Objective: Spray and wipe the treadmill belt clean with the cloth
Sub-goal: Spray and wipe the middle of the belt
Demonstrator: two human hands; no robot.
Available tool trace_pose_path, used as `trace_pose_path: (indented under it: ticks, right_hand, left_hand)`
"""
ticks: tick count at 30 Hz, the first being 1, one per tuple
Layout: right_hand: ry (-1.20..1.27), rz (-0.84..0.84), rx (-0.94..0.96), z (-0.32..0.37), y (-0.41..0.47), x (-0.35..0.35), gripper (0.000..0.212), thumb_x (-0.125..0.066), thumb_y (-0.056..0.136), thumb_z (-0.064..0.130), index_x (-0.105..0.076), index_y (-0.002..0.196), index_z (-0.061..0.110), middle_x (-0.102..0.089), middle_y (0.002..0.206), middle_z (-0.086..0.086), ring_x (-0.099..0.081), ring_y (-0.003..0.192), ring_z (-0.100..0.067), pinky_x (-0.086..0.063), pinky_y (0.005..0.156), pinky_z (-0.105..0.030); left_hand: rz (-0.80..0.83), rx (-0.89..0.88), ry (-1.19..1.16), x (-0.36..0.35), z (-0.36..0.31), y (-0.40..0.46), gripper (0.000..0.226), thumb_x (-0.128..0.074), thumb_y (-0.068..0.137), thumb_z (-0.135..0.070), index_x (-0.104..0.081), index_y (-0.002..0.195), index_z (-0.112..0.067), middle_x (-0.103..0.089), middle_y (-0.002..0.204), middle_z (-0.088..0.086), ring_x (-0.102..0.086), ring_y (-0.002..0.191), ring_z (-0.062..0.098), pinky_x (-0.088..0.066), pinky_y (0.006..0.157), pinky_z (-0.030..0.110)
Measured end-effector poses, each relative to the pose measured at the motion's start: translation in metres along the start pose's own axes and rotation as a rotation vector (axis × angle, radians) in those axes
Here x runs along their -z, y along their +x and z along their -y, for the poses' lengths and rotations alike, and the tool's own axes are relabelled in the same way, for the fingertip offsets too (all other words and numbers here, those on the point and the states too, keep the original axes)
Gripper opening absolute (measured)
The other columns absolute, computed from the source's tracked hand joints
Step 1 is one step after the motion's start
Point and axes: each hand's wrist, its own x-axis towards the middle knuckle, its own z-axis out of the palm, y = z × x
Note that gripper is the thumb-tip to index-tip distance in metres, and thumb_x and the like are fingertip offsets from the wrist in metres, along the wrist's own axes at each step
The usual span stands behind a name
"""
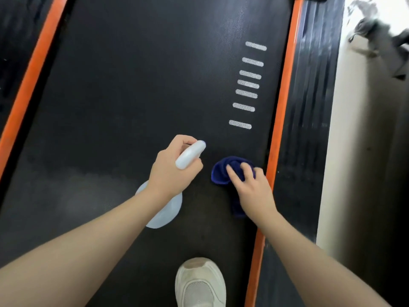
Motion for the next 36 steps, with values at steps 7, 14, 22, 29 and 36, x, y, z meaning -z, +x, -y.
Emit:
trace_pose_path:
  ticks: [7, 14, 22, 29, 36]
  right_hand:
    - [0.011, -0.067, -0.364, 0.010, 0.035, -0.002, 0.058, -0.028, 0.073, 0.006, -0.058, 0.123, 0.003, -0.055, 0.108, -0.029, -0.053, 0.068, -0.037, -0.049, 0.064, -0.038]
    - [0.052, -0.052, 0.068, -0.001, 0.022, -0.010, 0.053, -0.037, 0.075, 0.007, -0.061, 0.122, 0.015, -0.049, 0.115, -0.020, -0.050, 0.074, -0.034, -0.049, 0.059, -0.038]
    - [0.098, -0.018, -0.189, 0.062, 0.000, -0.002, 0.050, -0.038, 0.077, 0.008, -0.061, 0.121, 0.014, -0.049, 0.116, -0.022, -0.050, 0.080, -0.036, -0.049, 0.058, -0.040]
    - [0.107, 0.060, -0.311, 0.017, 0.063, 0.002, 0.054, -0.046, 0.077, 0.004, -0.057, 0.127, 0.020, -0.051, 0.124, -0.021, -0.051, 0.082, -0.039, -0.043, 0.064, -0.040]
    - [0.110, 0.043, 0.148, 0.036, 0.001, -0.007, 0.048, -0.041, 0.079, 0.015, -0.064, 0.119, 0.027, -0.044, 0.119, -0.014, -0.055, 0.079, -0.038, -0.047, 0.059, -0.039]
  left_hand:
    - [0.005, 0.001, 0.016, -0.001, -0.004, 0.001, 0.029, -0.060, 0.074, -0.027, -0.059, 0.103, -0.028, -0.067, 0.091, -0.012, -0.064, 0.089, 0.011, -0.052, 0.084, 0.047]
    - [-0.038, 0.003, 0.017, -0.006, -0.002, 0.006, 0.026, -0.063, 0.075, -0.025, -0.058, 0.100, -0.029, -0.067, 0.089, -0.013, -0.064, 0.088, 0.012, -0.053, 0.082, 0.046]
    - [0.039, 0.002, 0.001, 0.006, 0.001, 0.007, 0.020, -0.064, 0.086, -0.013, -0.054, 0.102, -0.020, -0.066, 0.091, -0.003, -0.063, 0.086, 0.012, -0.052, 0.074, 0.031]
    - [0.031, -0.003, 0.056, 0.002, 0.014, 0.010, 0.018, -0.063, 0.088, -0.017, -0.052, 0.101, -0.022, -0.061, 0.093, -0.010, -0.058, 0.082, 0.004, -0.045, 0.064, 0.015]
    - [-0.092, 0.022, -0.017, 0.010, 0.014, 0.007, 0.017, -0.061, 0.090, -0.019, -0.049, 0.102, -0.019, -0.058, 0.093, -0.011, -0.057, 0.082, 0.005, -0.046, 0.069, 0.023]
